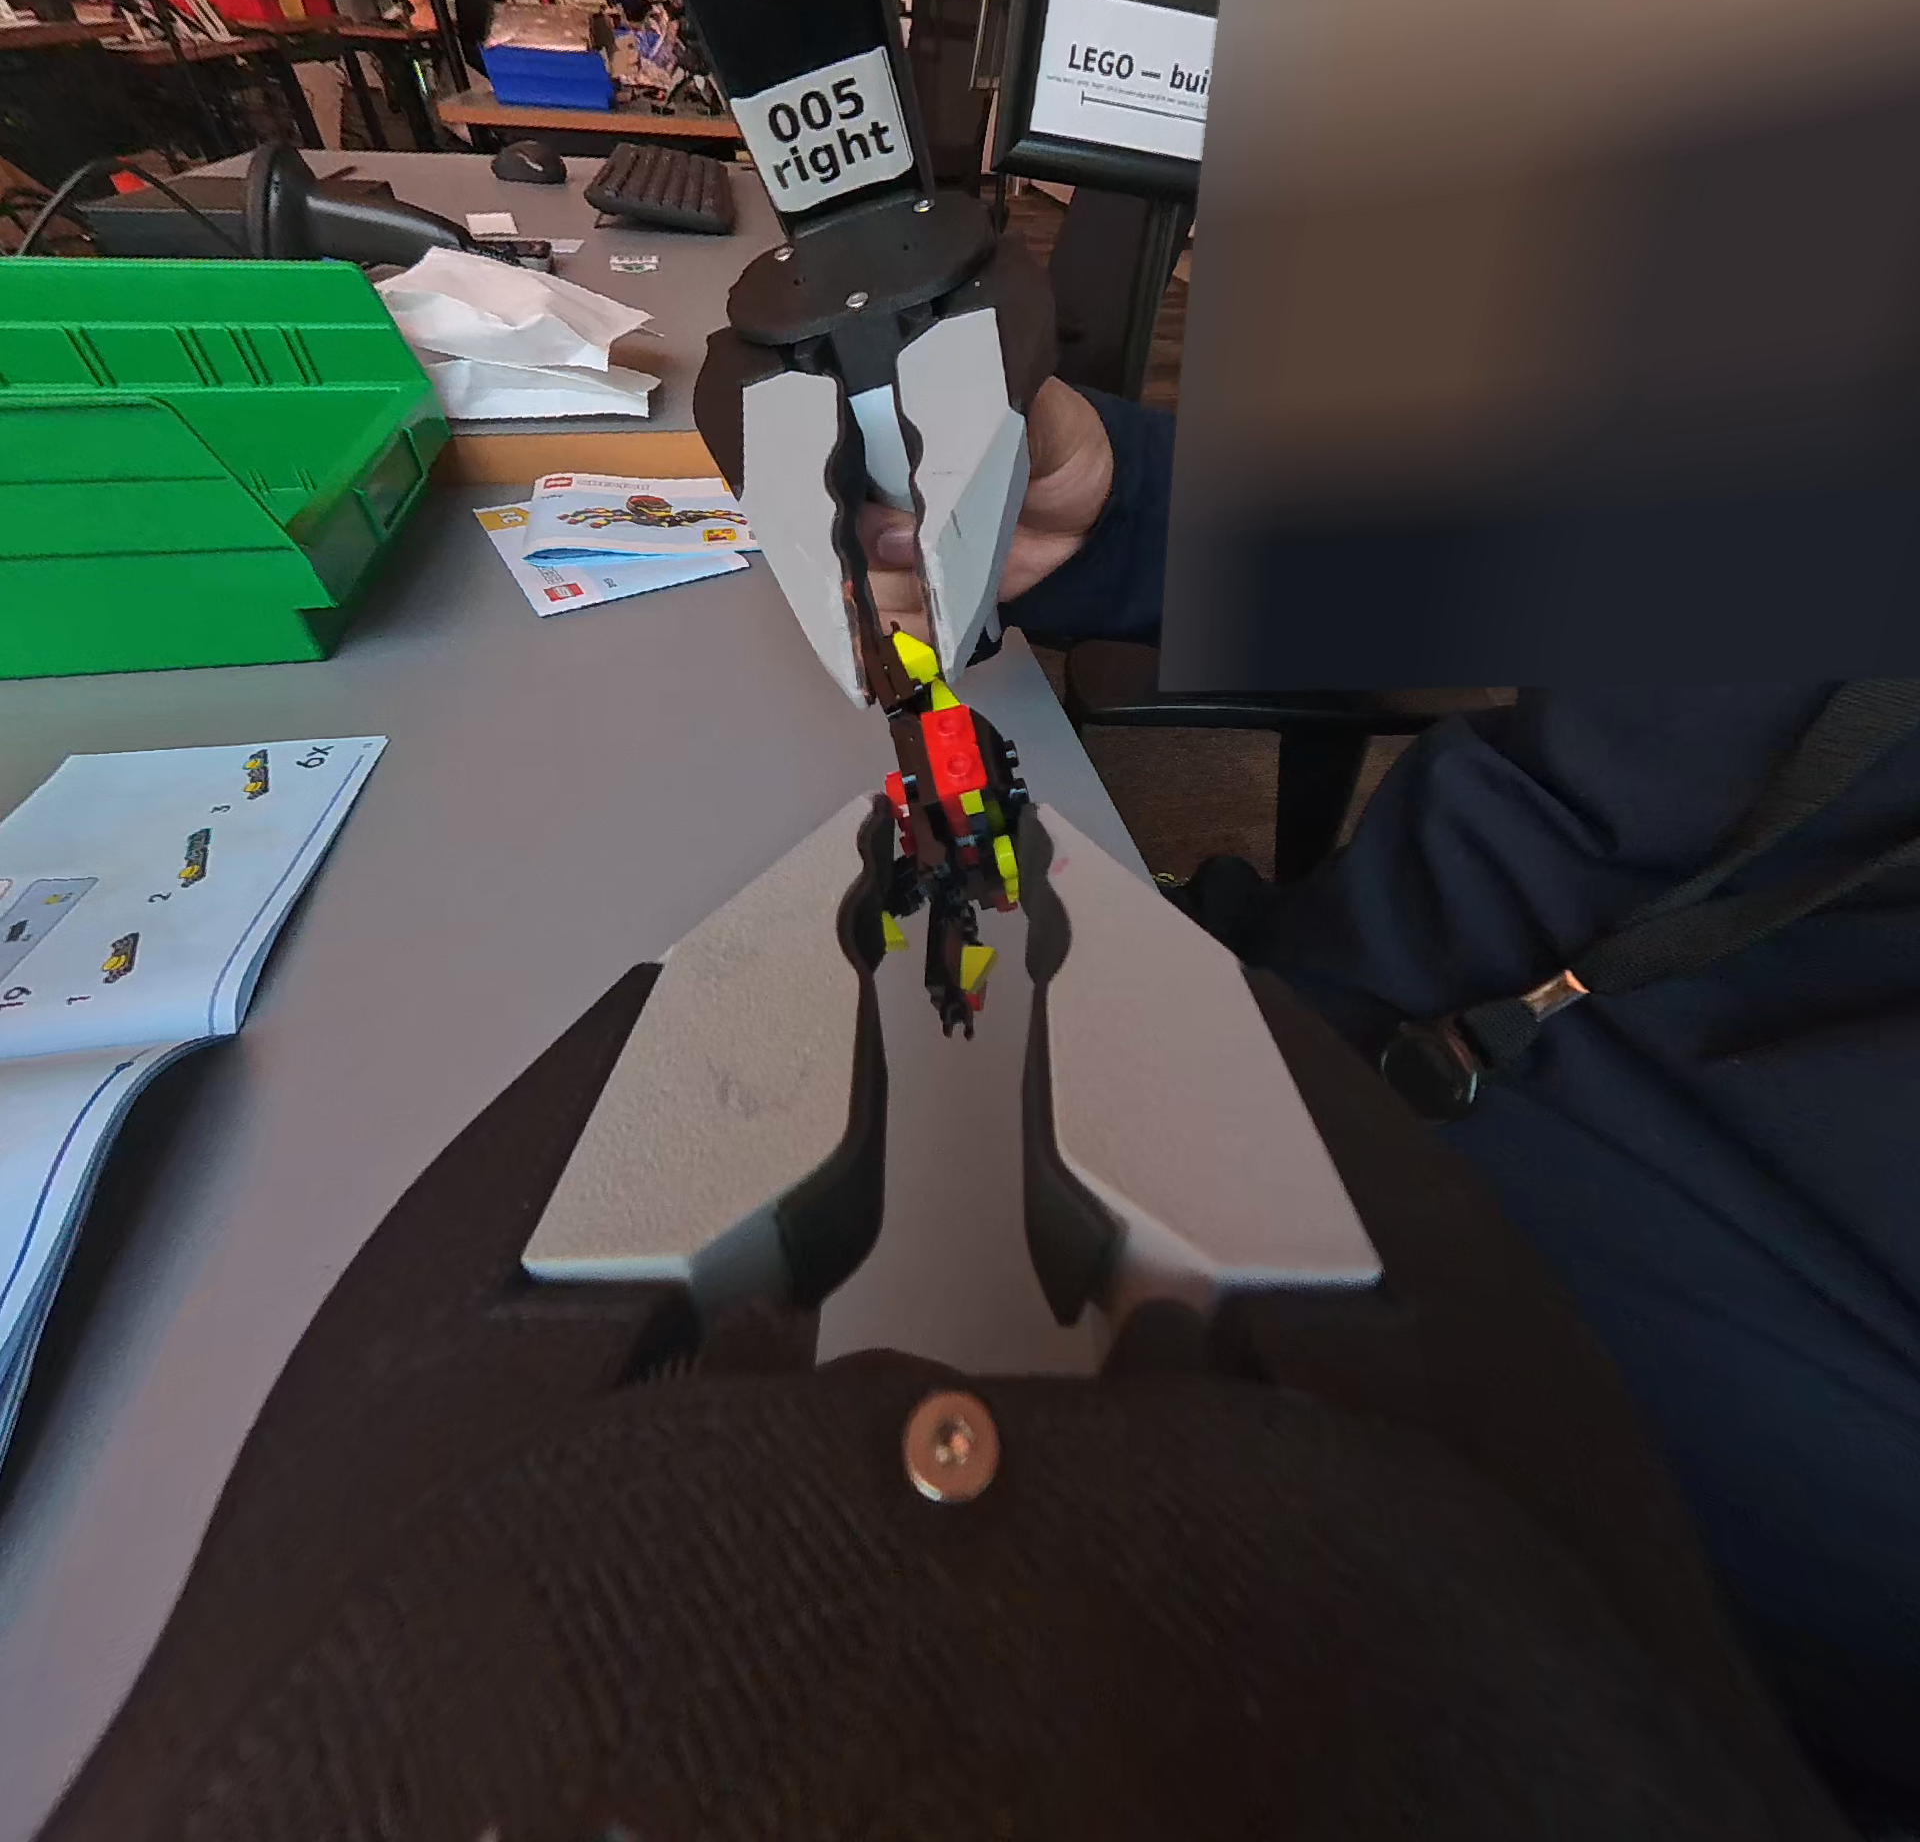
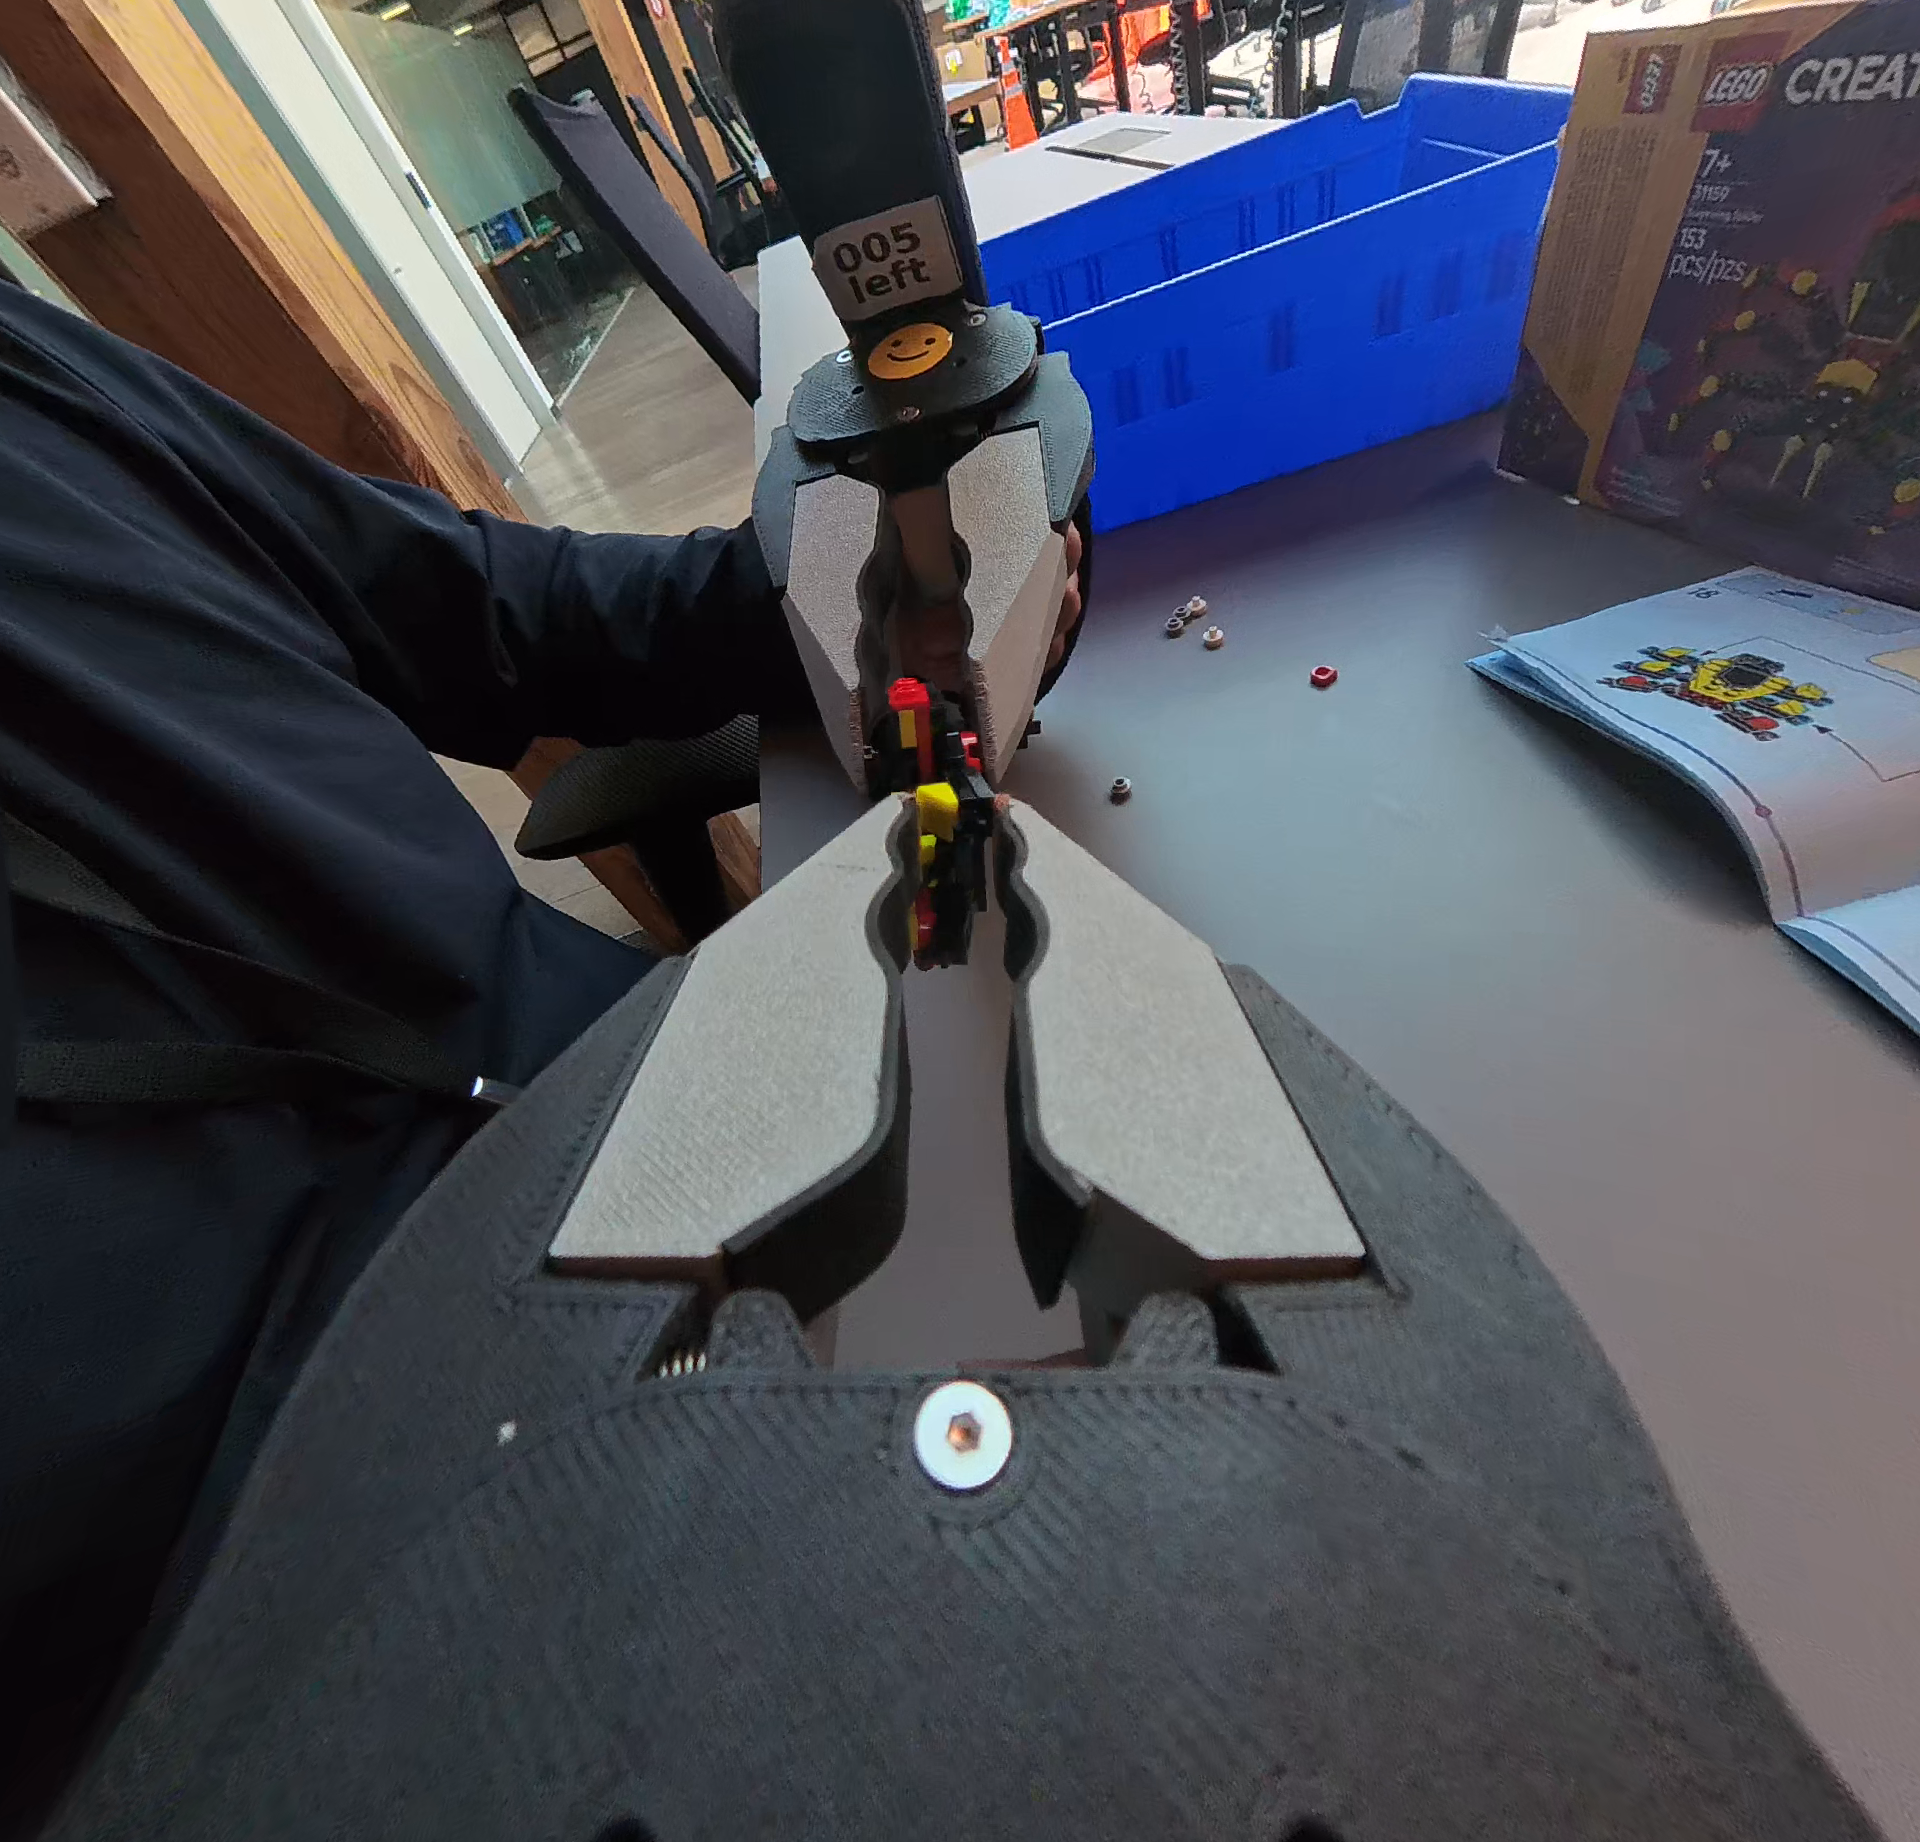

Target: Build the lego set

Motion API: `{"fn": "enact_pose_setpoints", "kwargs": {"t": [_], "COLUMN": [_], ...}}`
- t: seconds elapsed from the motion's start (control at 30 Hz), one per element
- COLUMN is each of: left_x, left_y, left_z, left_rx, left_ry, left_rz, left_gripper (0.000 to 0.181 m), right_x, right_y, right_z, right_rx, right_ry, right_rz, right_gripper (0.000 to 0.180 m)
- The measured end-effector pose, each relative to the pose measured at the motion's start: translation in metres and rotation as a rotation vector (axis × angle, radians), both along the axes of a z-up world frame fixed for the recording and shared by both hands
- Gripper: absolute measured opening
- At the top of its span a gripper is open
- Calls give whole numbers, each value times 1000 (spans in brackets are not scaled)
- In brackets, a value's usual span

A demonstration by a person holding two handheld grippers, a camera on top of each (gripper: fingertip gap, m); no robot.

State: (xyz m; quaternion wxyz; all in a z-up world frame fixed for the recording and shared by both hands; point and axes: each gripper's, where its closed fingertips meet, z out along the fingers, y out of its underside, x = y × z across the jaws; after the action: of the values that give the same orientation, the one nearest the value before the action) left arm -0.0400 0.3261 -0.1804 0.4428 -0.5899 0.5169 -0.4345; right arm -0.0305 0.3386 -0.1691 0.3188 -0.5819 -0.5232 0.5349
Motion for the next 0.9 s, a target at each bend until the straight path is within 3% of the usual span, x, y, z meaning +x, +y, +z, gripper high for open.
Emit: {"fn": "enact_pose_setpoints", "kwargs": {"t": [0.73, 0.9], "left_x": [-1, -1], "left_y": [4, -3], "left_z": [-15, -14], "left_rx": [-7, 28], "left_ry": [80, 85], "left_rz": [30, -11], "left_gripper": [20, 20], "right_x": [-3, -2], "right_y": [2, -5], "right_z": [-17, -18], "right_rx": [244, 112], "right_ry": [-113, -90], "right_rz": [-63, 35], "right_gripper": [10, 10]}}
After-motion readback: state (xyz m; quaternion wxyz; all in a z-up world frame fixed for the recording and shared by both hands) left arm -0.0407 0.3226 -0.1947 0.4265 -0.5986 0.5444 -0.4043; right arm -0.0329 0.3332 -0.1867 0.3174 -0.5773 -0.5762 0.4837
